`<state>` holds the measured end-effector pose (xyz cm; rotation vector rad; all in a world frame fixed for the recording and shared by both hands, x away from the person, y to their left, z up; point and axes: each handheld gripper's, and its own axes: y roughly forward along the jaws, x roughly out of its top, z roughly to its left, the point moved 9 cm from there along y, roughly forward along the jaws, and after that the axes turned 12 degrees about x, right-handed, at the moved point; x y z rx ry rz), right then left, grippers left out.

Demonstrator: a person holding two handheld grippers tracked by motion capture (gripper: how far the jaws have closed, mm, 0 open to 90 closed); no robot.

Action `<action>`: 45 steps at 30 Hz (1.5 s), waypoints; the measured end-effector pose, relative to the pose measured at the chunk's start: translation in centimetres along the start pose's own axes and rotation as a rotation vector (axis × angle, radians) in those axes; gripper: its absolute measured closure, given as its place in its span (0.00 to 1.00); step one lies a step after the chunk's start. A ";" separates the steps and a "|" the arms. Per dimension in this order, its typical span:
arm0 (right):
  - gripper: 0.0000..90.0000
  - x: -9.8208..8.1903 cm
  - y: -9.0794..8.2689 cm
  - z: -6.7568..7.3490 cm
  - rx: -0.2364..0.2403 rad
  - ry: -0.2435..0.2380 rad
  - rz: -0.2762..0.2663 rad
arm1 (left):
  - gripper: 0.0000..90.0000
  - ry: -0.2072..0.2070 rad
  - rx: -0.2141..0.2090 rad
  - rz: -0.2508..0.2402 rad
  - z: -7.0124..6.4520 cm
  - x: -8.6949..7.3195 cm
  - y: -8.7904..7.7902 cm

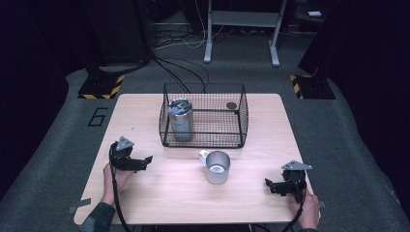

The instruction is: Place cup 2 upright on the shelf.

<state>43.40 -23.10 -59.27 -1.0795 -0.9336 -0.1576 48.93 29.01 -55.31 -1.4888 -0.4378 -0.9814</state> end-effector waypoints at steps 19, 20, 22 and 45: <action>0.00 0.0 0.0 0.1 -0.028 0.030 -0.010 | 0.00 -0.033 0.110 0.082 3.1 -3.2 3.0; 0.00 0.0 0.0 0.1 -0.028 0.030 -0.010 | 0.00 -0.033 0.110 0.082 3.1 -3.2 3.0; 0.00 -0.1 -0.2 -0.1 -0.026 0.018 -0.008 | 0.00 -0.030 0.109 0.086 3.1 -3.2 3.0; 0.01 2.4 -2.5 3.5 0.078 0.054 -0.087 | 0.00 -0.024 0.110 0.086 3.0 -3.1 3.1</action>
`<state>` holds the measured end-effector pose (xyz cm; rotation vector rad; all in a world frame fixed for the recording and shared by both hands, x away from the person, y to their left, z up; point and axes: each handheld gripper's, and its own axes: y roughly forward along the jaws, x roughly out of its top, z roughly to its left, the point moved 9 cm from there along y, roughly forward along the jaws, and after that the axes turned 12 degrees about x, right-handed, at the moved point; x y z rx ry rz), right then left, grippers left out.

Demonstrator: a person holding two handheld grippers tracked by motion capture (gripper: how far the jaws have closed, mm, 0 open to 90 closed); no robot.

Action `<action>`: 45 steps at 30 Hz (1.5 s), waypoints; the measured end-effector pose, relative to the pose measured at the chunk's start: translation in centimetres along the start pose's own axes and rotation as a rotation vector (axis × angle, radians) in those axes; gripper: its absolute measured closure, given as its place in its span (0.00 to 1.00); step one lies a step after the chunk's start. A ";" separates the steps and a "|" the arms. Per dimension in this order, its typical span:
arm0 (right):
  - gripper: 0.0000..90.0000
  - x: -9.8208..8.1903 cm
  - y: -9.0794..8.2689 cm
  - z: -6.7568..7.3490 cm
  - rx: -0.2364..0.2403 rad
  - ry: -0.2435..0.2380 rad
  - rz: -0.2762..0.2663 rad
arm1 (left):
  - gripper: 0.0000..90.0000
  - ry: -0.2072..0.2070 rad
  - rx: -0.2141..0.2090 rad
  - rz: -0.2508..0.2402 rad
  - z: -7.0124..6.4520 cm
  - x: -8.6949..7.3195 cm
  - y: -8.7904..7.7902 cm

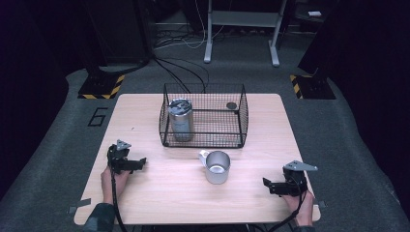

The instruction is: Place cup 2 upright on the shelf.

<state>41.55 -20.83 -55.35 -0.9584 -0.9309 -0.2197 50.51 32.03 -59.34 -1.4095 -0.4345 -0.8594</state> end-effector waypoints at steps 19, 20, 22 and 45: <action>0.00 3.4 1.3 5.9 0.124 -0.103 -0.011 | 0.00 -0.002 0.000 0.001 0.0 0.0 0.0; 0.00 3.6 1.5 6.2 0.128 -0.110 -0.012 | 0.00 -0.002 0.000 0.001 0.0 0.0 0.0; 0.00 4.0 1.8 7.0 0.141 -0.129 -0.010 | 0.00 -0.002 0.000 0.001 0.0 0.0 0.0; 0.02 7.5 7.0 13.3 0.258 -0.261 0.046 | 0.00 -0.002 0.000 0.002 0.0 0.0 0.0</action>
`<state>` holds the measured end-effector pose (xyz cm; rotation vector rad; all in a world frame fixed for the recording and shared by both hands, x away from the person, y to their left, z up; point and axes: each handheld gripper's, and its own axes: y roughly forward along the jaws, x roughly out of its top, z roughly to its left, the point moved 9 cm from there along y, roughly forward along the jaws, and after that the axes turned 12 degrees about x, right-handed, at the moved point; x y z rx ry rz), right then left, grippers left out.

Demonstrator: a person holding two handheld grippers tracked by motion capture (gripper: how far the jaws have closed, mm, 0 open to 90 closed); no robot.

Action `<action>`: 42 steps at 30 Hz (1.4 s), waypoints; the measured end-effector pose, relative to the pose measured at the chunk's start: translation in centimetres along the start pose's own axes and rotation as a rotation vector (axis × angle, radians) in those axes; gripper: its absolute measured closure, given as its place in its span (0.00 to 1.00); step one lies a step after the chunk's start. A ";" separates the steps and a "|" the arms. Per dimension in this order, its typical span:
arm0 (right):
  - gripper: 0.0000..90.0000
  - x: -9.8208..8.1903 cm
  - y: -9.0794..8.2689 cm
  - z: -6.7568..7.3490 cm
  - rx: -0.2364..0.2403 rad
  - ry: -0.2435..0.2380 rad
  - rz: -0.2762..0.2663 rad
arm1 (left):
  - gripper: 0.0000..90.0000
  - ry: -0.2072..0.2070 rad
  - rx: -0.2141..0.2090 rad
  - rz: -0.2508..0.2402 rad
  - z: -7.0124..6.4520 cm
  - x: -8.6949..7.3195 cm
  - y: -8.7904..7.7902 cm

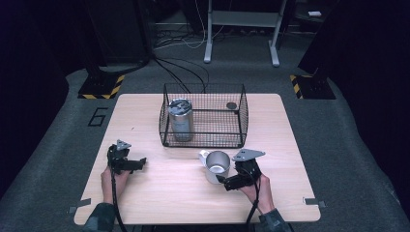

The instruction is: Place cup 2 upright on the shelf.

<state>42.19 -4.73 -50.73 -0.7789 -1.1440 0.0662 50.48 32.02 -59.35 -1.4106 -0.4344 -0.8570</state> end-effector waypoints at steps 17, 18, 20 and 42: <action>0.05 1.5 2.9 -0.5 -0.012 -0.024 0.036 | 0.00 0.005 -0.003 0.009 0.0 0.0 -0.1; 0.05 1.6 3.0 -0.5 -0.012 -0.024 0.036 | 0.00 0.005 -0.003 0.009 0.0 0.0 -0.1; 0.05 1.6 3.0 -0.4 -0.022 -0.017 0.033 | 0.00 0.005 -0.003 0.009 0.0 0.0 -0.1; 0.06 1.7 2.7 -0.4 -0.030 -0.023 -0.012 | 0.00 0.006 -0.003 0.009 0.0 0.0 -0.1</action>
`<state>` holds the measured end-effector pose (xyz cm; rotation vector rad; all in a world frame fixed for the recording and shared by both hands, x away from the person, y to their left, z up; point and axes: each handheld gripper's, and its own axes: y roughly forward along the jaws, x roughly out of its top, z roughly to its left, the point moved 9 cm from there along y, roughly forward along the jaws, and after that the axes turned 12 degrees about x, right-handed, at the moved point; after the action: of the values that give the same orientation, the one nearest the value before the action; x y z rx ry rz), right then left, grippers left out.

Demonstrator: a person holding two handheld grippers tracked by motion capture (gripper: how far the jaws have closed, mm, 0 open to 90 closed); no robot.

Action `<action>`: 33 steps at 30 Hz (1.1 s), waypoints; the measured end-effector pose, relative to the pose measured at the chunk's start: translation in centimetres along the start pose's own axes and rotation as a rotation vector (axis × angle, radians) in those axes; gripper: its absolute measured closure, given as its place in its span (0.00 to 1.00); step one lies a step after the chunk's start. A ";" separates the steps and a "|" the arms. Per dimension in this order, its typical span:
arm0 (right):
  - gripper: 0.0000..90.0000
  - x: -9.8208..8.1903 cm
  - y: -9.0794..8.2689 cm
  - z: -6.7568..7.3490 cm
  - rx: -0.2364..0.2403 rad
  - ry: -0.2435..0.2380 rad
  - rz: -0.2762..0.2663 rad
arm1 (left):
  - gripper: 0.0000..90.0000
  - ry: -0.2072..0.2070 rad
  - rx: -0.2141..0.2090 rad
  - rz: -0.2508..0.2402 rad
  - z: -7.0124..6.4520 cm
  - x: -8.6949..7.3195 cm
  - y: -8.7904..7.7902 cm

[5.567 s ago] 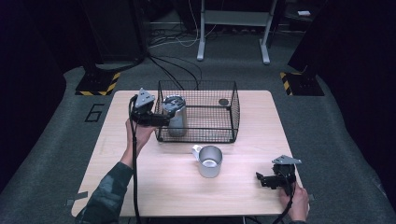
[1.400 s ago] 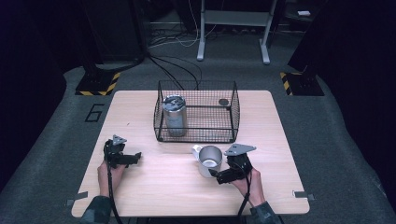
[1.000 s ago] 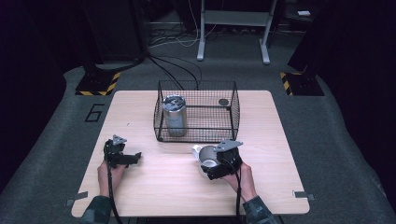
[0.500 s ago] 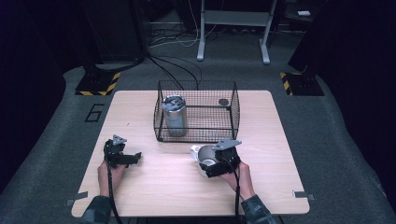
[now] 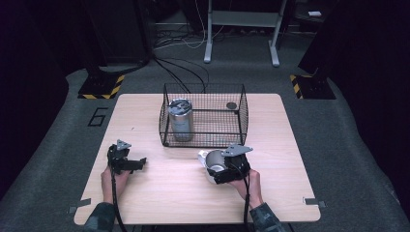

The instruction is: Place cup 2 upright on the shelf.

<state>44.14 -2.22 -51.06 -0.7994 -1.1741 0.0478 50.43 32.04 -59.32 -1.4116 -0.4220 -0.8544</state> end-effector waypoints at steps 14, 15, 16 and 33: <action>0.06 1.0 -2.3 0.2 -0.001 -0.006 -0.032 | 0.00 0.000 0.001 -0.001 0.0 0.0 0.0; 0.06 1.0 -2.5 0.1 -0.003 -0.009 -0.031 | 0.00 0.001 0.001 -0.001 0.0 0.0 0.0; 0.06 1.1 -2.6 0.1 -0.003 -0.007 -0.036 | 0.00 0.000 0.001 -0.001 0.0 0.0 0.0; 0.06 2.5 -5.8 -0.5 -0.011 0.006 -0.068 | 0.00 0.000 0.001 -0.001 0.0 0.0 0.0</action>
<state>43.50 -5.73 -45.78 -0.7681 -1.1955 -0.0174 50.48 32.02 -59.31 -1.4105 -0.4236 -0.8548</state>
